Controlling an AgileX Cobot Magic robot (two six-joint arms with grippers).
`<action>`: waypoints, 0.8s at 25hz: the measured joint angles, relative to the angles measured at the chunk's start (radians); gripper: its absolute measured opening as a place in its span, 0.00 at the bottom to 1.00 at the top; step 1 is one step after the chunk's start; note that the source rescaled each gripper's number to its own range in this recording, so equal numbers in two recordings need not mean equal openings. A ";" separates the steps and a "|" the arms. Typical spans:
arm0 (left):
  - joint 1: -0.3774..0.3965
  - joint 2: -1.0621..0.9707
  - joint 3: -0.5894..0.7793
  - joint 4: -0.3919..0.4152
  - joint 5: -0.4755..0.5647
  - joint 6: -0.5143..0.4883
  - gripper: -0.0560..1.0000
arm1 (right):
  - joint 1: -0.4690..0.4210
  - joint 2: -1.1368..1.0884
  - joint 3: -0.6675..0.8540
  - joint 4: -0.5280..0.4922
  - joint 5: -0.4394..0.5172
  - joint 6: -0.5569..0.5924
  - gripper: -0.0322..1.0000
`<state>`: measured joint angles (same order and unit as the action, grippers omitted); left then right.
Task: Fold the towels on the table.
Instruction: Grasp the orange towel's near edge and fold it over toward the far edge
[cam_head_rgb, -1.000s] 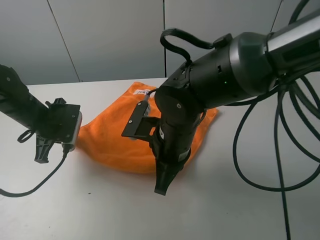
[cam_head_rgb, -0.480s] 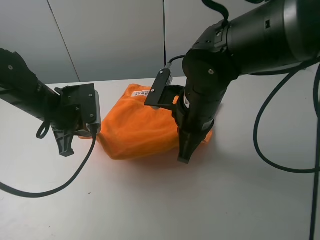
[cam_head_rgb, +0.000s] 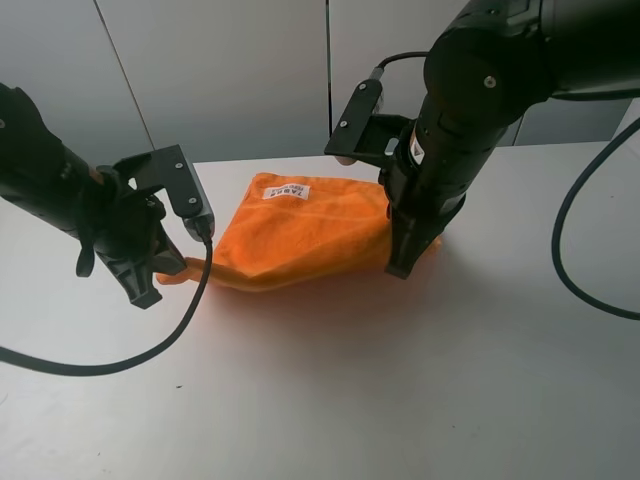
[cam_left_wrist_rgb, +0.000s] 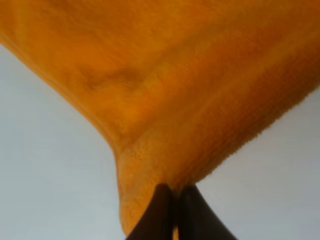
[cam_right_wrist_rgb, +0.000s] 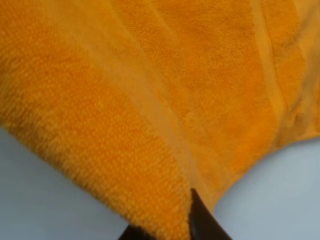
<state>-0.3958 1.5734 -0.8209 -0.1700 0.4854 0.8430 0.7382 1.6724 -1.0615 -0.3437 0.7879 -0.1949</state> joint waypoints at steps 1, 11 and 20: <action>0.000 -0.008 0.000 0.027 -0.010 -0.014 0.05 | 0.000 0.000 0.000 -0.028 0.000 0.006 0.03; -0.002 -0.020 -0.105 0.203 -0.072 -0.074 0.05 | -0.007 0.000 0.000 -0.258 -0.006 0.123 0.03; -0.003 0.056 -0.183 0.292 -0.186 -0.074 0.05 | -0.074 0.000 0.000 -0.354 -0.068 0.141 0.03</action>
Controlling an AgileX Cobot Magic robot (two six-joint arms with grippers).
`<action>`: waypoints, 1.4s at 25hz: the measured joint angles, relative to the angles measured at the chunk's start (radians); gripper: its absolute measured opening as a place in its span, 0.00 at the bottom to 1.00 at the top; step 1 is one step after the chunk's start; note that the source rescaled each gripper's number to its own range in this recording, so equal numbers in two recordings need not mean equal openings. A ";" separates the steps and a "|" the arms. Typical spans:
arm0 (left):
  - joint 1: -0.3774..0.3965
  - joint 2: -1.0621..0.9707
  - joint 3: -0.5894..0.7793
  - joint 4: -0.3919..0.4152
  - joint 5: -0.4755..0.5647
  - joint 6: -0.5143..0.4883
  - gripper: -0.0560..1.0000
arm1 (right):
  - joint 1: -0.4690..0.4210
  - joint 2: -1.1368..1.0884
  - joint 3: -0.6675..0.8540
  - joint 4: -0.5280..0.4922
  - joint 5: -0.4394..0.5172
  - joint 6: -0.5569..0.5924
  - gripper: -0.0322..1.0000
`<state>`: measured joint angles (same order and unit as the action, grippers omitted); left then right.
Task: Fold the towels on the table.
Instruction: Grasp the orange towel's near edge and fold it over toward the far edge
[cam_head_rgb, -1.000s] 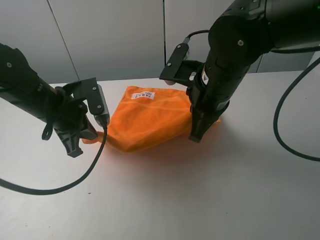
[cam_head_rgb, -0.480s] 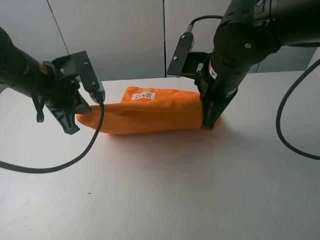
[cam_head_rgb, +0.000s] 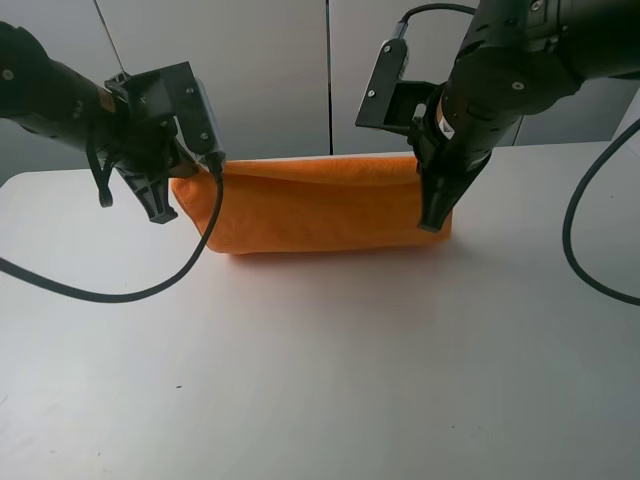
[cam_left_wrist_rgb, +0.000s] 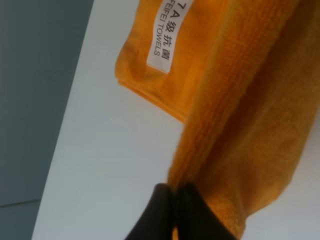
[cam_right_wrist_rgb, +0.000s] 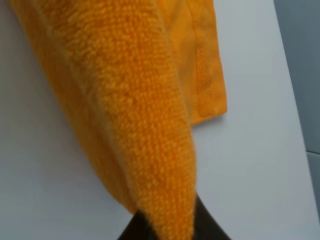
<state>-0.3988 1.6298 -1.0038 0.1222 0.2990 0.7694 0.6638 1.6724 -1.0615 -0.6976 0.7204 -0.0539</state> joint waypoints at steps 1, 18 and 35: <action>0.000 0.014 -0.015 0.005 -0.004 0.000 0.05 | -0.002 0.000 0.000 -0.018 -0.007 0.000 0.03; 0.000 0.237 -0.171 0.075 -0.130 -0.004 0.05 | -0.193 0.106 -0.018 -0.058 -0.214 0.025 0.03; 0.000 0.382 -0.251 0.087 -0.305 -0.004 0.05 | -0.261 0.270 -0.102 -0.105 -0.262 0.027 0.03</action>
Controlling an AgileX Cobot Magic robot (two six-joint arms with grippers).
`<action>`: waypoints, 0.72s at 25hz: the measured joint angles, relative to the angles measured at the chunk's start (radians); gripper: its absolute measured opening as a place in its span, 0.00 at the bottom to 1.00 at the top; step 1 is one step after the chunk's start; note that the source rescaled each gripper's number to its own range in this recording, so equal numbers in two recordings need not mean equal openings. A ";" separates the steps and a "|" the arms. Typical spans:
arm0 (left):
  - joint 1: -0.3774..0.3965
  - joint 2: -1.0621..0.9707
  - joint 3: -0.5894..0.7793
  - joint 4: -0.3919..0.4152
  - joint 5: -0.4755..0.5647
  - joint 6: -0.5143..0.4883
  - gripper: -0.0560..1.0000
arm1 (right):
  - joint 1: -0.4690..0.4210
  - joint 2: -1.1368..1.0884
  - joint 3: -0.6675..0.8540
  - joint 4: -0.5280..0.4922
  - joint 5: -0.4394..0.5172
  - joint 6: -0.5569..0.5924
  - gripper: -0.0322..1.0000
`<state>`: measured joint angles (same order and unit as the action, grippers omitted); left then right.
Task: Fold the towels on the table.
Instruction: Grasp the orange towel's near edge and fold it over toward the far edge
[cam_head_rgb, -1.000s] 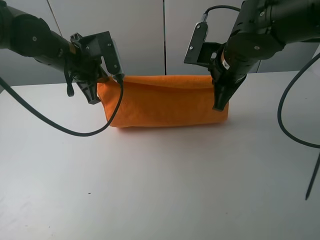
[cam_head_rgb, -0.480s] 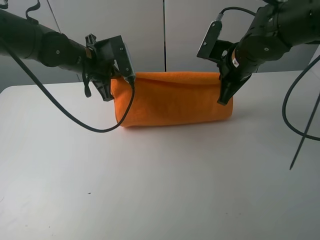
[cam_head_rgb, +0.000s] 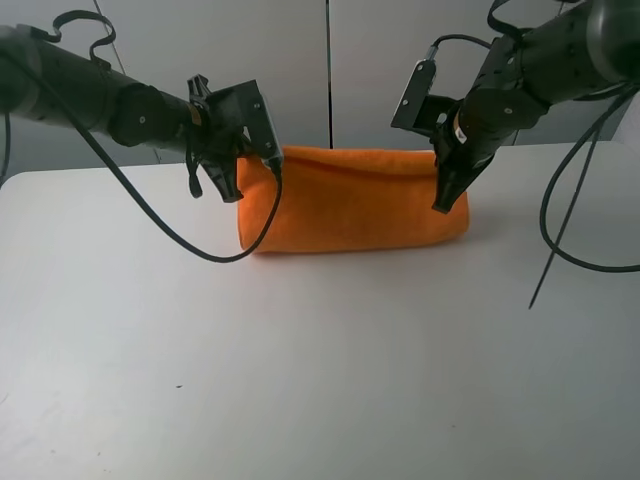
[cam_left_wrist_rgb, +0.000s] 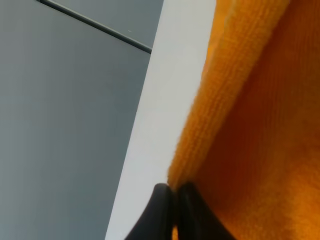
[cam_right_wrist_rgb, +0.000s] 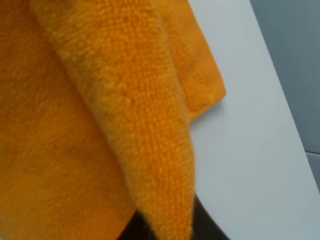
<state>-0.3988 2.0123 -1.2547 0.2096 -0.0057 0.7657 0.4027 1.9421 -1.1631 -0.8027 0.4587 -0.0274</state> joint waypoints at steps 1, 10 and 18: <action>0.000 0.012 -0.009 0.000 -0.003 0.000 0.05 | 0.000 0.009 -0.002 -0.002 0.000 0.000 0.03; 0.009 0.089 -0.037 0.020 -0.036 0.002 0.05 | -0.026 0.057 -0.006 -0.027 -0.041 0.004 0.03; 0.011 0.106 -0.039 0.018 -0.041 0.002 0.05 | -0.032 0.057 -0.006 -0.052 -0.090 0.008 0.03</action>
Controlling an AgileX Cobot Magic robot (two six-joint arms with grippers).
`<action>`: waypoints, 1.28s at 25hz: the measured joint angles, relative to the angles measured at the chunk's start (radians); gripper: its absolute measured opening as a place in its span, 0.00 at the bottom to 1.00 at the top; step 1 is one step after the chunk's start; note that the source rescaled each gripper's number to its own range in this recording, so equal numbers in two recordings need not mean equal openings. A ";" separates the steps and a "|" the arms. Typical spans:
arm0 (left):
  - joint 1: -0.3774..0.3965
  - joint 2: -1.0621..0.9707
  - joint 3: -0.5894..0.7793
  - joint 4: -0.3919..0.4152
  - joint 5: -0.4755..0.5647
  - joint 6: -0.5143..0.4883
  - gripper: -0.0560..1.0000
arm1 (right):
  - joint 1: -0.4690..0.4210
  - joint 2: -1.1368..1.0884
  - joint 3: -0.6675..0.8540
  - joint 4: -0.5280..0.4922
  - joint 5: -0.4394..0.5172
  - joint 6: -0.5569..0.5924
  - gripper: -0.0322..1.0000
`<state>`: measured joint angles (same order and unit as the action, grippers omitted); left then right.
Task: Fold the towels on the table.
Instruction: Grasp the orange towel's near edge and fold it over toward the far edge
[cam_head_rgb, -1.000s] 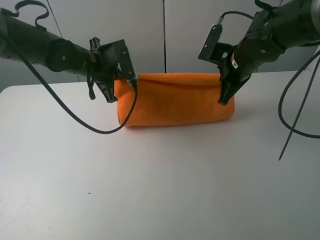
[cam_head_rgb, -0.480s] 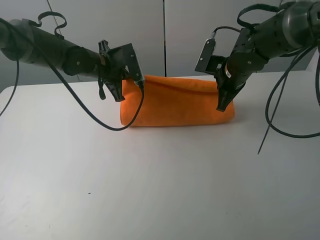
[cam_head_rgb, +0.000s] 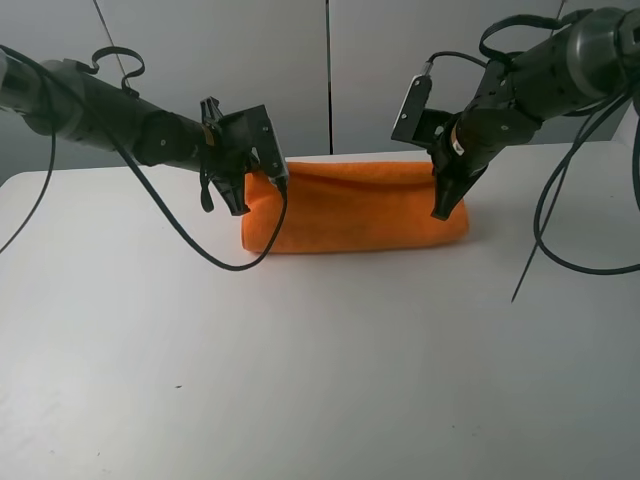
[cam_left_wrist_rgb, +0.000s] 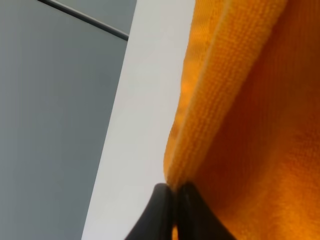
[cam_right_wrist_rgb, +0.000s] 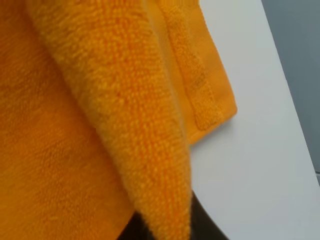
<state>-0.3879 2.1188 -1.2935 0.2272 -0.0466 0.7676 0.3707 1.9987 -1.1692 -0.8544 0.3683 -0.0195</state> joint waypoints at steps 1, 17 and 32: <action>0.002 0.002 0.000 -0.002 0.000 0.000 0.05 | 0.000 0.000 0.000 0.000 -0.006 0.000 0.03; 0.006 0.053 -0.003 -0.002 -0.075 -0.002 0.05 | -0.011 0.059 -0.001 -0.002 -0.046 0.002 0.03; 0.007 0.074 -0.003 -0.002 -0.110 -0.002 0.69 | -0.011 0.076 -0.001 -0.046 -0.058 0.004 0.82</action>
<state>-0.3809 2.1930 -1.2966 0.2257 -0.1563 0.7657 0.3594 2.0749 -1.1707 -0.9006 0.3100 -0.0154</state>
